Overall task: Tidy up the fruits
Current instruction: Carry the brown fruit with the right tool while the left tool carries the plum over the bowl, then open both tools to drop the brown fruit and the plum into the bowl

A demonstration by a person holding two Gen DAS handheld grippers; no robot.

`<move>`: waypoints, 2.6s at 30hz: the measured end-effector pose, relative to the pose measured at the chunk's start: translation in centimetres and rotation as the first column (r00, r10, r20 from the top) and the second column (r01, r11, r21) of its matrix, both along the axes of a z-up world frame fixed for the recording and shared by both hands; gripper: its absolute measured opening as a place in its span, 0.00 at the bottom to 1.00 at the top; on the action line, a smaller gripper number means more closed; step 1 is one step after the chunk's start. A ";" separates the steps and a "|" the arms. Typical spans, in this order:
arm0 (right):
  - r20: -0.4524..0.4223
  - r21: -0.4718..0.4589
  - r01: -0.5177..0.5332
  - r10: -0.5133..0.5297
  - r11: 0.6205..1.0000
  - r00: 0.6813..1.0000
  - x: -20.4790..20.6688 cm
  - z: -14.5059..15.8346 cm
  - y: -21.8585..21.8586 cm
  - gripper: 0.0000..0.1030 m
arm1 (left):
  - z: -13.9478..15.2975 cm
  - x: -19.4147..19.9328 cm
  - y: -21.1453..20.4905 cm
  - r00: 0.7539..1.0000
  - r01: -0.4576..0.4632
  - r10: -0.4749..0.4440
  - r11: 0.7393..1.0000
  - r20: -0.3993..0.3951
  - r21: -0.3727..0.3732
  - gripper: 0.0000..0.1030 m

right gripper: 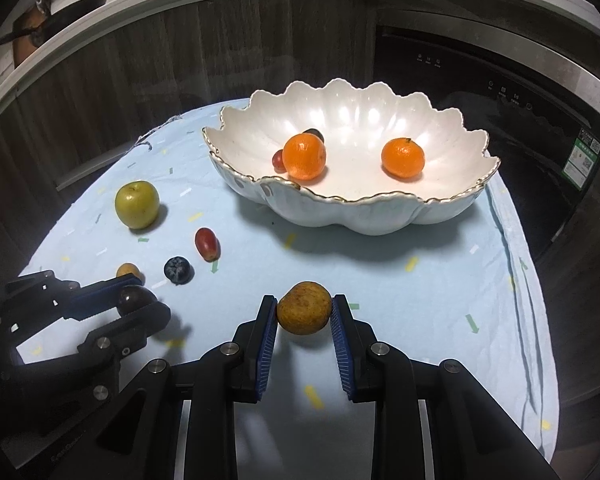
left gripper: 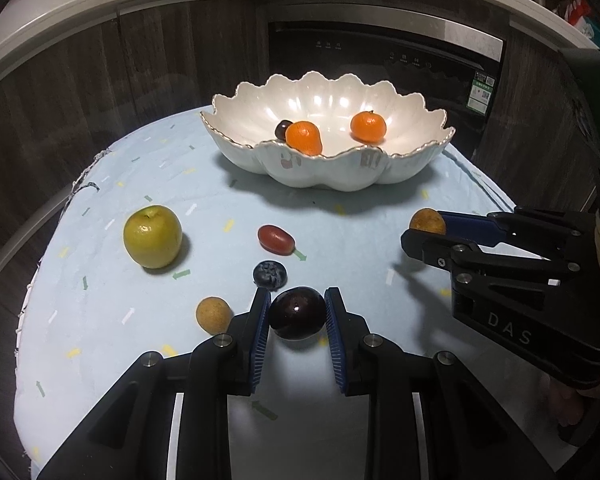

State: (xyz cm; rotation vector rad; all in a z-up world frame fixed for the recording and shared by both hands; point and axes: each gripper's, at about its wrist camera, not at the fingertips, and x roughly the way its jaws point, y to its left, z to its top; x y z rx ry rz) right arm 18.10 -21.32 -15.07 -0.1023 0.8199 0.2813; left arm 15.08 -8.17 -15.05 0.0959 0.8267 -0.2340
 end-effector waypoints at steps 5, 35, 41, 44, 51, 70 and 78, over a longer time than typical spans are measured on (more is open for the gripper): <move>0.012 0.000 0.001 -0.001 1.000 1.000 -0.3 0.7 0.1 0.28 | 0.6 0.0 0.2 1.000 -0.005 0.005 1.000 0.011 -0.006 0.27; 0.110 0.011 0.089 -0.089 0.996 0.990 1.6 5.3 -1.5 0.28 | 4.7 5.8 -0.5 0.999 -0.018 0.019 0.999 0.036 -0.034 0.27; 0.125 0.021 0.115 -0.117 0.993 0.985 3.2 6.1 -2.4 0.28 | 5.0 7.9 -1.6 1.000 -0.010 0.010 0.999 0.013 -0.043 0.27; 0.127 0.026 0.128 -0.130 0.991 0.983 4.1 6.3 -3.0 0.28 | 5.2 8.7 -2.1 1.000 -0.009 0.009 0.999 0.014 -0.049 0.27; 0.127 0.031 0.152 -0.155 0.988 0.980 6.0 6.7 -4.4 0.28 | 5.8 11.1 -3.6 1.000 0.004 -0.003 0.998 0.023 -0.055 0.27; 0.074 0.034 0.156 -0.158 0.987 0.985 9.1 5.7 -5.1 0.29 | 4.6 13.6 -4.0 1.000 0.008 -0.008 0.999 -0.019 -0.039 0.51; 0.078 0.037 0.210 -0.213 0.977 0.974 9.1 6.1 -5.6 0.61 | 5.3 13.6 -2.8 0.998 -0.056 0.055 0.998 -0.010 -0.033 0.77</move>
